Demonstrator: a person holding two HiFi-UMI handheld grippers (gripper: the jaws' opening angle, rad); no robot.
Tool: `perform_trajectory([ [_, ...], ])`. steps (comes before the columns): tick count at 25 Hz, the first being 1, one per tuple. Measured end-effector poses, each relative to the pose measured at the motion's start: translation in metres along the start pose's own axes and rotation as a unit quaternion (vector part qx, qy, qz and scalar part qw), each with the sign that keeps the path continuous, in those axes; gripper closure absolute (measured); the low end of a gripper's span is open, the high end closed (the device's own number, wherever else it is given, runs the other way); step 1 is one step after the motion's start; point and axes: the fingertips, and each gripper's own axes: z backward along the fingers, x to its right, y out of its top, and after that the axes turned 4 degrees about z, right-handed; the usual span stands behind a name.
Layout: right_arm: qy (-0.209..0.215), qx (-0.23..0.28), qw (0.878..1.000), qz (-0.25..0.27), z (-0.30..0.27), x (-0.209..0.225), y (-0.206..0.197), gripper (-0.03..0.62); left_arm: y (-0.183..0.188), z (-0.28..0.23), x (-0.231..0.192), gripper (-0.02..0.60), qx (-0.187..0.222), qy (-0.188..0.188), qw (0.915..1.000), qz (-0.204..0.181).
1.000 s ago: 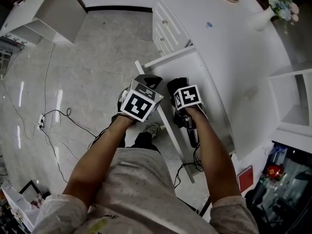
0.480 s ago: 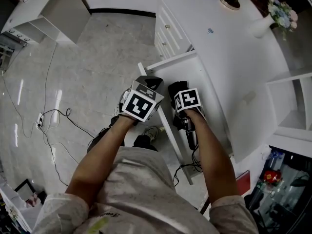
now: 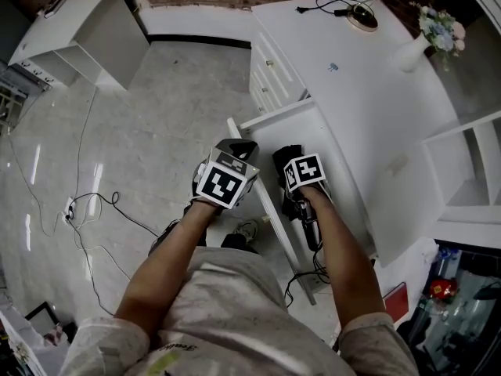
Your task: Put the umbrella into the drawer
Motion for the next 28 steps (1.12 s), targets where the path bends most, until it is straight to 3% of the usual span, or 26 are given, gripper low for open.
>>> perform_trajectory([
  [8, -0.009, 0.022, 1.000, -0.004, 0.022, 0.000, 0.005, 0.315, 0.016, 0.001, 0.001, 0.583, 0.011, -0.006, 0.9998, -0.015],
  [18, -0.019, 0.107, 0.993, -0.053, 0.072, -0.008, 0.036, 0.317, 0.039, -0.007, 0.010, 0.583, 0.019, -0.045, 0.9980, -0.041],
  [24, -0.028, 0.183, 0.977, -0.108, 0.111, -0.012, 0.057, 0.318, 0.065, -0.005, 0.010, 0.584, 0.034, -0.075, 0.9949, -0.059],
  [28, -0.054, 0.245, 0.956, -0.155, 0.145, -0.007, 0.069, 0.321, 0.080, -0.002, 0.008, 0.584, 0.033, -0.091, 0.9937, -0.056],
])
